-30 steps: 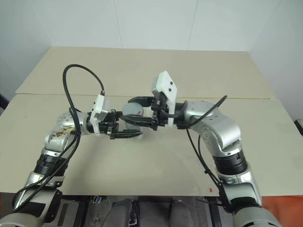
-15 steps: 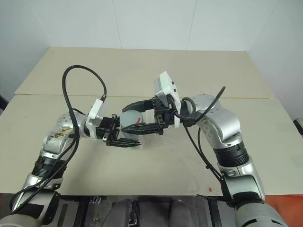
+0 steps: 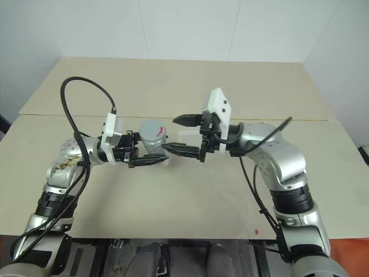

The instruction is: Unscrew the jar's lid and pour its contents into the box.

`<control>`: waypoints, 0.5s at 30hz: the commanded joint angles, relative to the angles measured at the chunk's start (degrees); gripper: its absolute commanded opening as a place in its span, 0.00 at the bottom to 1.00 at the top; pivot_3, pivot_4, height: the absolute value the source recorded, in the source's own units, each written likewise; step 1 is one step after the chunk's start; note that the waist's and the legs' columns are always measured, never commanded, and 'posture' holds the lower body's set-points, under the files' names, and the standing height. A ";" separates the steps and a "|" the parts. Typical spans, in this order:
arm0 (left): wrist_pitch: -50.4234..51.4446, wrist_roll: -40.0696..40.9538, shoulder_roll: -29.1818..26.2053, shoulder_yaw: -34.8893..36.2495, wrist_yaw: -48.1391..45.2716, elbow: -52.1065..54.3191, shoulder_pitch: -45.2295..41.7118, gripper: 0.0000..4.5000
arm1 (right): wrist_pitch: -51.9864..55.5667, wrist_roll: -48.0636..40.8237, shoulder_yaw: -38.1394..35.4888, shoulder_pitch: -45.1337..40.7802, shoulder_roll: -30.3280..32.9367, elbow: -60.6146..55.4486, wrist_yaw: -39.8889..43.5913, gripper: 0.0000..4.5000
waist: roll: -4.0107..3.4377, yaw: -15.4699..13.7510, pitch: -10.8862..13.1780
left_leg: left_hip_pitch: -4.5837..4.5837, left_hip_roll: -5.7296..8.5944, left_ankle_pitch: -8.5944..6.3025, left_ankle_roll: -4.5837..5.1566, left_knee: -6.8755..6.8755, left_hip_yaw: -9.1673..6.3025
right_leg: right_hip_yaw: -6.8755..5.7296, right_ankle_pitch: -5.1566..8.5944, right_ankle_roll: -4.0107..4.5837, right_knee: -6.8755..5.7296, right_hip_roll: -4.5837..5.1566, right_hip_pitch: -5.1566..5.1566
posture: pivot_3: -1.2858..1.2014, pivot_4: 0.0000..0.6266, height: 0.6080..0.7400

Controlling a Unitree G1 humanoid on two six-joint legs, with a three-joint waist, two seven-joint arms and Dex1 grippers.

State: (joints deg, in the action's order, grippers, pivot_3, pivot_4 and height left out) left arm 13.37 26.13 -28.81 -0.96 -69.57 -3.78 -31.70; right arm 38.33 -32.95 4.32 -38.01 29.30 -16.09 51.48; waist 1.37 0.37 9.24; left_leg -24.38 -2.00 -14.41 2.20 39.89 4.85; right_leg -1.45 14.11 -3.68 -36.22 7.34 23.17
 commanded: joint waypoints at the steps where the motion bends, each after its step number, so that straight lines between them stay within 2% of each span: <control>1: -0.90 -2.87 2.41 0.74 7.97 -0.26 -0.98 0.62 | 1.87 0.53 -1.69 0.98 -2.02 -5.44 -7.78 0.99 | 0.00 -0.13 0.00 | 0.00 0.00 -0.01 0.01 0.00 0.00 | 0.00 0.00 0.00 0.00 0.00 -0.01 | 0.52 0.24 1.00; 4: -0.55 -5.14 4.40 0.14 12.94 -0.83 -1.72 0.62 | 3.79 0.92 -2.66 0.17 -5.95 -7.10 -15.57 0.99 | 0.00 0.01 0.00 | 0.01 0.00 0.01 -0.01 0.00 0.01 | 0.02 0.00 0.00 -0.05 0.00 0.01 | 0.52 0.24 1.00; 8: -0.38 -6.87 6.71 -0.38 17.07 -2.16 -3.37 0.62 | 5.30 4.19 -0.46 -2.44 -9.65 -7.84 -23.32 0.99 | 0.00 -0.02 0.00 | -0.01 0.01 0.16 -0.28 -0.01 0.02 | 0.02 0.00 0.00 -0.03 0.00 0.02 | 0.52 0.24 1.00; 15: -0.24 -7.54 7.77 -0.79 18.73 -2.70 -4.30 0.62 | 6.19 8.84 3.65 -4.80 -12.93 -5.59 -28.23 0.99 | 0.00 0.18 0.00 | -0.02 0.01 0.17 -0.28 -0.02 0.04 | 0.01 0.00 0.00 0.00 0.00 0.03 | 0.52 0.24 1.00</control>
State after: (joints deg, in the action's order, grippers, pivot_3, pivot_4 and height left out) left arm 13.12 18.25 -21.23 -1.55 -51.05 -7.52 -34.92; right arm 44.29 -25.11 7.84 -40.99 16.82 -20.83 24.45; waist 1.37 0.55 9.24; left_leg -24.40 -1.99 -14.25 1.92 39.86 4.88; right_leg -1.45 14.11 -3.67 -36.22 7.34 23.19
